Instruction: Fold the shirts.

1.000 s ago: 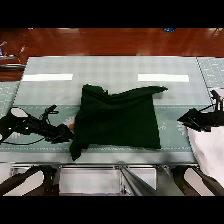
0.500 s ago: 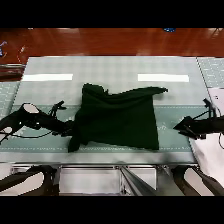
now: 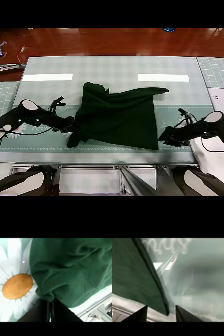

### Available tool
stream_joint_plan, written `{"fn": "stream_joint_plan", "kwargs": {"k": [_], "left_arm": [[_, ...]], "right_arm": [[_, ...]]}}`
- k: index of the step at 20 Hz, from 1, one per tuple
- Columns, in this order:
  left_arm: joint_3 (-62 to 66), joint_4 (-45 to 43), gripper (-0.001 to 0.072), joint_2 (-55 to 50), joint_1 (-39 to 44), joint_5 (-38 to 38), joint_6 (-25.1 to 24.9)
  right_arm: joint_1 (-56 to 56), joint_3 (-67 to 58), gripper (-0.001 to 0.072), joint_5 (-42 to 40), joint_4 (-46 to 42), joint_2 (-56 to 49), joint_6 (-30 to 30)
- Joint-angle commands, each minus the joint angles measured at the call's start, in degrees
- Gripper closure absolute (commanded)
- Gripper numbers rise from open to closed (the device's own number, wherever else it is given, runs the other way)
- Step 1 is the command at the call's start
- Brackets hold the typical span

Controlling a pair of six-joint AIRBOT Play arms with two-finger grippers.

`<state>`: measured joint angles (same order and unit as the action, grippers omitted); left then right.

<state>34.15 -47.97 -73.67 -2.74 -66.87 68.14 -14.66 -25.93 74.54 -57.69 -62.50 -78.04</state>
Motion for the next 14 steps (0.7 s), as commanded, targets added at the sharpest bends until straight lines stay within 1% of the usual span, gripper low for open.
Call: {"fn": "stream_joint_plan", "kwargs": {"k": [1, 3, 4, 6, 7, 8, 9, 11, 14], "left_arm": [[0.1, 0.0, 0.0689, 0.0, 0.0, 0.0, 0.0], [0.1, 0.0, 0.0690, 0.0, 0.0, 0.2, 0.0], [0.1, 0.0, 0.0690, 0.0, 0.0, 0.3, 0.0], [0.1, 0.7, 0.0689, 0.0, 0.0, 0.7, 0.0], [0.1, 1.2, 0.0689, 0.0, 0.0, 1.0, 0.0], [0.1, 2.0, 0.0690, 0.0, 0.0, 1.4, 0.0], [0.5, 2.9, 0.0689, 0.0, 0.0, 1.9, 0.0], [3.3, 3.3, 0.0689, 0.2, 0.0, 1.6, 0.0], [13.1, 5.1, 0.0689, 2.1, -0.5, -1.4, 0.0]], "right_arm": [[6.9, -1.2, 0.0309, -4.9, 5.5, -5.6, -0.3], [10.0, -3.7, 0.0309, -6.8, 7.5, -8.6, -0.3], [11.4, -5.3, 0.0322, -7.7, 8.3, -10.0, -0.3], [13.9, -8.5, 0.0494, -9.2, 10.2, -11.7, -0.2], [15.2, -10.1, 0.0579, -10.1, 11.1, -12.3, 0.8], [16.1, -11.6, 0.0695, -10.4, 11.7, -12.7, 2.5], [16.8, -13.5, 0.0693, -10.3, 11.8, -12.8, 2.6], [16.6, -18.5, 0.0693, -7.0, 11.5, -12.7, 2.6], [15.8, -30.7, 0.0694, -1.9, 9.7, -10.2, 1.8]]}}
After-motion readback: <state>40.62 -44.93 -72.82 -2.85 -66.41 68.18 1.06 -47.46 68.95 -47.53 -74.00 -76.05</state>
